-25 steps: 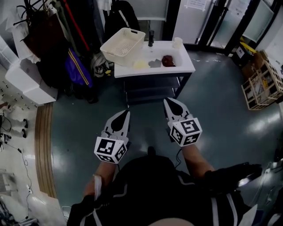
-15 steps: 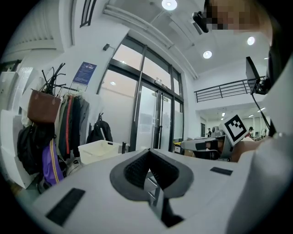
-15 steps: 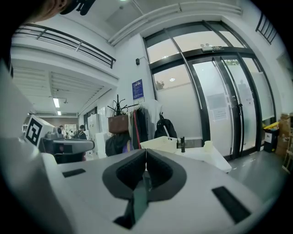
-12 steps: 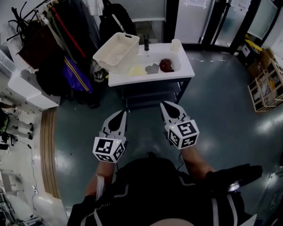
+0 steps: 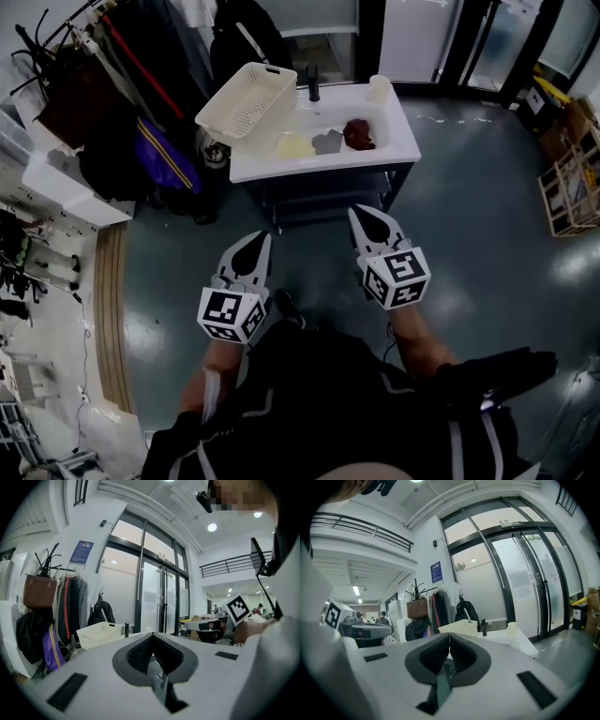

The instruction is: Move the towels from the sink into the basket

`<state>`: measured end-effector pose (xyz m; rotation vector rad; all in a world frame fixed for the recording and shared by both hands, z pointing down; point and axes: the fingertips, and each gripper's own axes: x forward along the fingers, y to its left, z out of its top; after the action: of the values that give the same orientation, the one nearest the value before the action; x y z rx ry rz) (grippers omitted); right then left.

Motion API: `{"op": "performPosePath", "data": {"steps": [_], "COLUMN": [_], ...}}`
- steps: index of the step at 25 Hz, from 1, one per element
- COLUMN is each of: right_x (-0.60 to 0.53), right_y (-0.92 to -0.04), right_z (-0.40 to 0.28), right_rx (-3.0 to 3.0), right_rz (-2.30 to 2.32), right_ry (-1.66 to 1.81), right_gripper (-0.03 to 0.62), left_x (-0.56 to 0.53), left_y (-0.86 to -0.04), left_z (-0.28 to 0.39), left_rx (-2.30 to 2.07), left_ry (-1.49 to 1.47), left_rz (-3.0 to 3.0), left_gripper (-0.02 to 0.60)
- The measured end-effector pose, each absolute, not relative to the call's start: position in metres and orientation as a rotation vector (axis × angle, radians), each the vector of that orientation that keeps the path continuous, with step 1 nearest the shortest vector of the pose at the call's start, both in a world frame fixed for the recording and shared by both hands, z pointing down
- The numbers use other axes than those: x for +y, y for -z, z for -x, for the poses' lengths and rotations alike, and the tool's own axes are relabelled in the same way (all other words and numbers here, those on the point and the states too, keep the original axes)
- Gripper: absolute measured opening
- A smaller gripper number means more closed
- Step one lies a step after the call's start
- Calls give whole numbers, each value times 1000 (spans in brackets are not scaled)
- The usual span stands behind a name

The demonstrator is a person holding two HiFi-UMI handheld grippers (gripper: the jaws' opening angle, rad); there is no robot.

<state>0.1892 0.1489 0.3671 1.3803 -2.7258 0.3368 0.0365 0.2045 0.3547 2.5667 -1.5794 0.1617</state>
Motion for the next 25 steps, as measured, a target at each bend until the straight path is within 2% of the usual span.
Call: {"op": "performPosePath", "data": {"steps": [8,25], "right_x": [115,-1], "right_y": [-368,-373], "right_z": [-170,-92], "right_rx": [-2707,-2637], "right_rz": [-1358,-1343], "right_ry": [-296,-258], "right_gripper": [9,9], "left_x": [164,49], "left_y": [-360,-358], "left_z": [-23,53], "left_rx": [-1555,-1525], "left_ry": [-128,-52], "left_rz": [-2573,-2596], "left_gripper": [3,3]}}
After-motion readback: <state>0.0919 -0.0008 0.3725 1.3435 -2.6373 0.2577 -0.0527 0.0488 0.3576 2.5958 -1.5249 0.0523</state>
